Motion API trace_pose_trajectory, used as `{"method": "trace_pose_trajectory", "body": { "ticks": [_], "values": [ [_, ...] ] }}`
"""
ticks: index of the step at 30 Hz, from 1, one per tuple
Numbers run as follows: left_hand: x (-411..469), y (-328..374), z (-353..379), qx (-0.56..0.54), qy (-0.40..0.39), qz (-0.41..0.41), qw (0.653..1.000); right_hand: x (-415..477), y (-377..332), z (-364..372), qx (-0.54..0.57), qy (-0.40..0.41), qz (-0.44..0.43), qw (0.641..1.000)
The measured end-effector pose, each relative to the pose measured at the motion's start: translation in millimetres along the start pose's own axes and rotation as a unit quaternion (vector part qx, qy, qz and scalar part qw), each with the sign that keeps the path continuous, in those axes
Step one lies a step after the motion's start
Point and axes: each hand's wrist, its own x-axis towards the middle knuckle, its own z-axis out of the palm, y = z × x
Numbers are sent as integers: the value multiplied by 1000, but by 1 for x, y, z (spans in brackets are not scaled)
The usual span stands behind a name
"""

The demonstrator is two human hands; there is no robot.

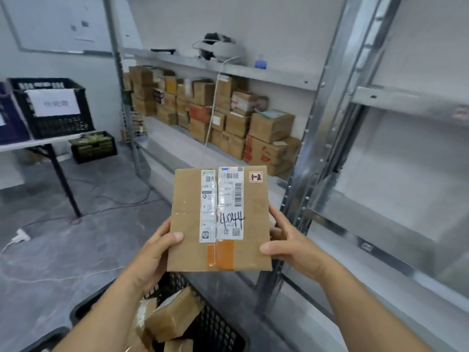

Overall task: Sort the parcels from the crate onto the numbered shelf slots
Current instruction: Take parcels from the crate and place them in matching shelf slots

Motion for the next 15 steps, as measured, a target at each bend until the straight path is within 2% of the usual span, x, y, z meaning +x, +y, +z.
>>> {"method": "trace_pose_trajectory", "body": {
  "ticks": [8,15],
  "values": [
    [14,6,100,14,-73,36,997,-82,-22,-54,-68,135,-33,988],
    [11,3,216,41,-160,62,984,-182,-36,-114,-72,231,-58,969]
  ]
}}
